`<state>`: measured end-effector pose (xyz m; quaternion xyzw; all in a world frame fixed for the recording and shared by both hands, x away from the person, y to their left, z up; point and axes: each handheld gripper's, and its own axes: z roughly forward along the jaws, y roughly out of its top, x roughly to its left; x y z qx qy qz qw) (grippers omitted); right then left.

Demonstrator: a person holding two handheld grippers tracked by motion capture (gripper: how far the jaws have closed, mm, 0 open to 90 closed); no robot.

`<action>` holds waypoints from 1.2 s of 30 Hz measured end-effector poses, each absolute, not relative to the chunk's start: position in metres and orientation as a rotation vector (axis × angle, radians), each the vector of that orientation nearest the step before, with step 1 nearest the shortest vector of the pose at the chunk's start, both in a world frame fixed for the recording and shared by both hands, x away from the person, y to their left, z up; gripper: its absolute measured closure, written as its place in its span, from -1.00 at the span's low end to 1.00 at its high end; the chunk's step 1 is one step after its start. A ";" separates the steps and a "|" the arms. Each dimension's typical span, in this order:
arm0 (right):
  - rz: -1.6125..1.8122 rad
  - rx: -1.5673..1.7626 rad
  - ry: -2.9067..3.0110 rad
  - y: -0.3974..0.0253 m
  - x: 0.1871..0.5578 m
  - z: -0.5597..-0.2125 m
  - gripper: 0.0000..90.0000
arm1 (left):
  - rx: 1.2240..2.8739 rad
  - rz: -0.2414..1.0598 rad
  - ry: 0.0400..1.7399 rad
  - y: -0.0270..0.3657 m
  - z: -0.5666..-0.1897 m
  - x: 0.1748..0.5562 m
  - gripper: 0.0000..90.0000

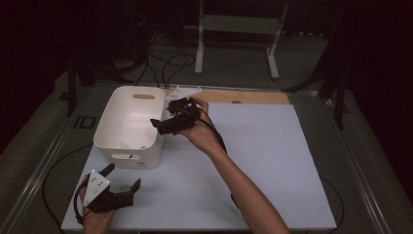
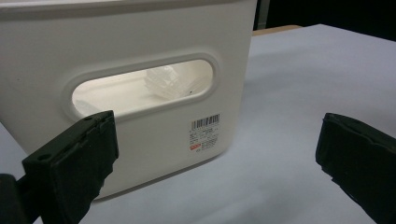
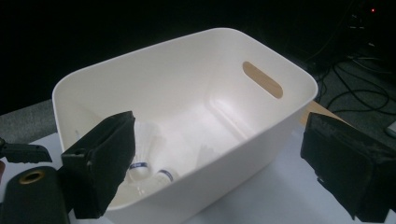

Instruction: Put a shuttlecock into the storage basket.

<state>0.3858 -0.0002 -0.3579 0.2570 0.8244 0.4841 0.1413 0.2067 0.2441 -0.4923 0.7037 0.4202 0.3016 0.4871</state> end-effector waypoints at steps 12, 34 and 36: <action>1.410 0.764 2.368 -0.014 0.381 -0.365 -0.78 | 1.715 0.739 1.017 0.244 -0.492 0.207 -1.00; 1.428 0.823 2.342 -0.055 0.369 -0.380 -0.80 | 1.707 0.737 1.021 0.243 -0.492 0.207 -1.00; 1.427 0.831 2.344 -0.059 0.368 -0.382 -0.80 | 1.707 0.737 1.020 0.242 -0.492 0.207 -1.00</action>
